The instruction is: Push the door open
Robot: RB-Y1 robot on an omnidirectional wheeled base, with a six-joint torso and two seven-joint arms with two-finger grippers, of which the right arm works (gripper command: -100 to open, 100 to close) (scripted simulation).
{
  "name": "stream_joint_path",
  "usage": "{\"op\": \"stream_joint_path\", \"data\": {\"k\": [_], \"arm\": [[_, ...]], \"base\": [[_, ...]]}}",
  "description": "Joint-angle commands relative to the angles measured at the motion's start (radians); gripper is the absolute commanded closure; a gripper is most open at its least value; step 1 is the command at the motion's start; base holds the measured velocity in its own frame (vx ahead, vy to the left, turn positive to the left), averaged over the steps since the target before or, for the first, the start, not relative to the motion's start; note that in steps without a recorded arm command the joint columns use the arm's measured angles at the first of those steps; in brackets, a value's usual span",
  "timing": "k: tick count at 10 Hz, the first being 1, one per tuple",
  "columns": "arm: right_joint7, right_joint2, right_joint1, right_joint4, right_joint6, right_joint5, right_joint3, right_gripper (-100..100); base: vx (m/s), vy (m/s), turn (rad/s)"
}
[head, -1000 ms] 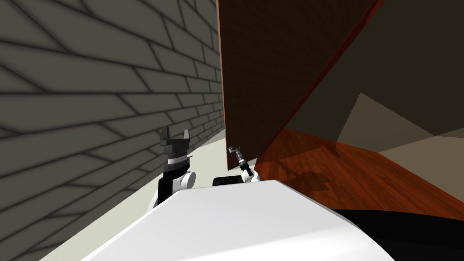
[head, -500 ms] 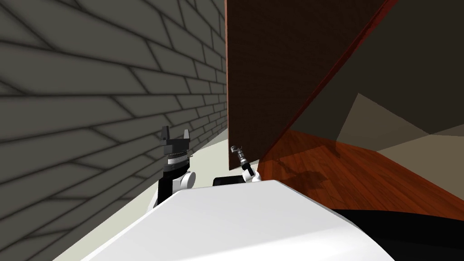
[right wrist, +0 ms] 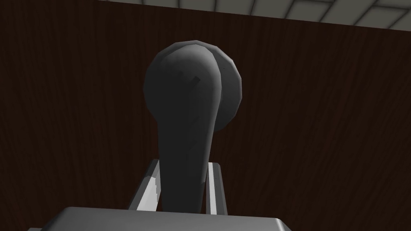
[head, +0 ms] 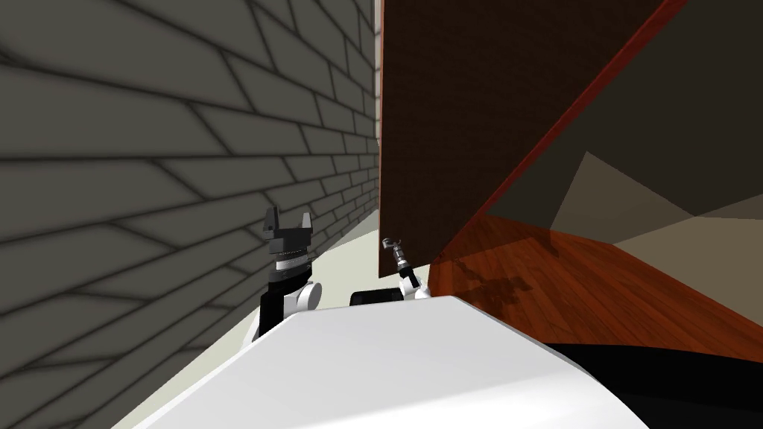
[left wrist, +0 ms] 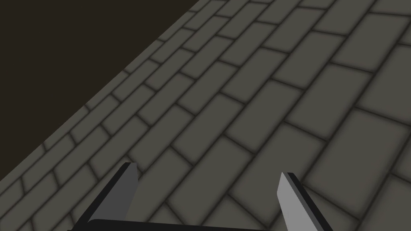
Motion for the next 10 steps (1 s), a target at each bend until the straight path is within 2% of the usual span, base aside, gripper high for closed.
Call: {"op": "stream_joint_path", "data": {"k": [1,3,4,5,8,10], "arm": [[0.007,0.008,-0.008,0.007,-0.006,-0.006,-0.023,100],[0.012,0.018,-0.011,0.012,-0.007,-0.012,-0.042,100],[0.012,0.008,0.000,0.003,0.002,-0.011,-0.039,100],[0.018,-0.001,-0.004,0.005,-0.002,-0.021,-0.062,100],[0.025,-0.007,-0.006,0.009,-0.004,-0.030,-0.084,100],[0.033,-0.009,-0.008,0.012,-0.007,-0.041,-0.111,100]], "base": [[0.162,0.144,-0.080],[0.157,0.117,-0.061],[0.072,0.038,-0.031],[0.126,0.059,-0.054],[0.164,0.117,-0.061],[0.157,0.097,-0.058]]}}
